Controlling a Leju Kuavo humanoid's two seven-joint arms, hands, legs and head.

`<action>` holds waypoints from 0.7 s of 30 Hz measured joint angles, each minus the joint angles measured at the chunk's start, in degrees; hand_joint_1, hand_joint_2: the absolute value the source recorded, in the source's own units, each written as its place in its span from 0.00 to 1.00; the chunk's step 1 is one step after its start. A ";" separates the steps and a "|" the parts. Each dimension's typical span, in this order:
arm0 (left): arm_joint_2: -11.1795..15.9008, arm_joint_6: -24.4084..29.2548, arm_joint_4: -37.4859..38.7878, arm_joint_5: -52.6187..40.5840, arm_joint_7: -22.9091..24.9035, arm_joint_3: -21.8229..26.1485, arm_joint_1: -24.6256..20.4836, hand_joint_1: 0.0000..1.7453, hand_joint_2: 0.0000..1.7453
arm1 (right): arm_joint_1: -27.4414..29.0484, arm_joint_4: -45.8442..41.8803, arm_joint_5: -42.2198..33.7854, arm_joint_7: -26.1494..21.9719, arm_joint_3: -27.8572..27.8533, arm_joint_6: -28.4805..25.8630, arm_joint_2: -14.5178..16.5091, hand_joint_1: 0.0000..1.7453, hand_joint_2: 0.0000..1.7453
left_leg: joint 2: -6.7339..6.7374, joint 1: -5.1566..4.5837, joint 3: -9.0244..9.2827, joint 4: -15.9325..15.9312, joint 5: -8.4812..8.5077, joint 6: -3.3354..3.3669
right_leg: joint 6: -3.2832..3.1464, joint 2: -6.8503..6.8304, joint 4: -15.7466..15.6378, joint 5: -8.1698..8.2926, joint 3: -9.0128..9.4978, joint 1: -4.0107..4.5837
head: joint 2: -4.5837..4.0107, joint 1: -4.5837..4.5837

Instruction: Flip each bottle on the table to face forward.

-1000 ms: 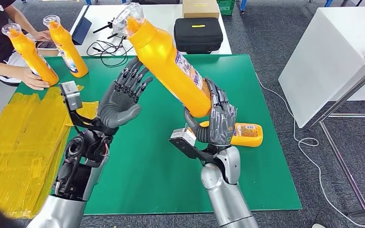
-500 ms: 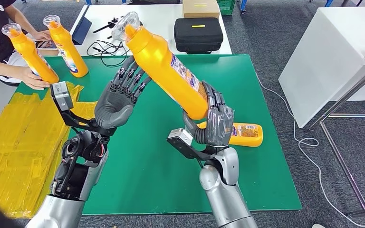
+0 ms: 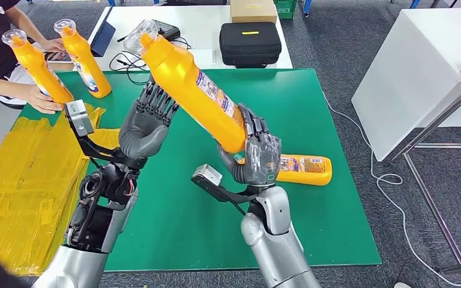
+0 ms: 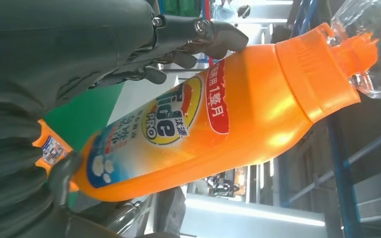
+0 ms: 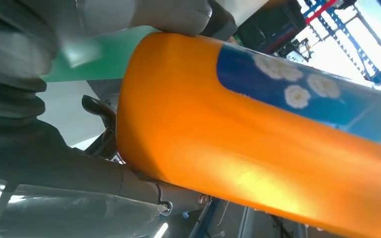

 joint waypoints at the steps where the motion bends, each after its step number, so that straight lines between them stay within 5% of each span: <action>1: -0.01 0.19 0.02 0.01 0.04 0.01 0.00 0.00 1.00 | -0.18 0.57 0.28 0.47 0.73 0.00 0.01 1.00 1.00 | 0.00 0.00 0.00 0.00 0.00 0.00 | 0.00 0.00 0.00 0.00 0.00 0.00 | 0.00 -0.01; 18: -0.16 0.88 0.50 0.73 1.60 0.92 -0.23 0.00 1.00 | -2.14 7.44 2.42 4.21 9.81 0.00 0.08 1.00 1.00 | 0.01 0.00 -0.04 0.00 0.00 0.00 | 0.00 0.00 0.00 0.00 -0.05 0.00 | 0.00 -0.02; 21: -0.16 1.40 0.52 0.87 1.60 1.23 0.07 0.11 1.00 | -2.25 8.04 2.40 4.44 10.00 0.00 0.11 1.00 1.00 | 0.01 0.00 -0.04 0.00 0.00 0.00 | 0.00 0.01 0.00 0.00 -0.05 0.00 | 0.00 -0.02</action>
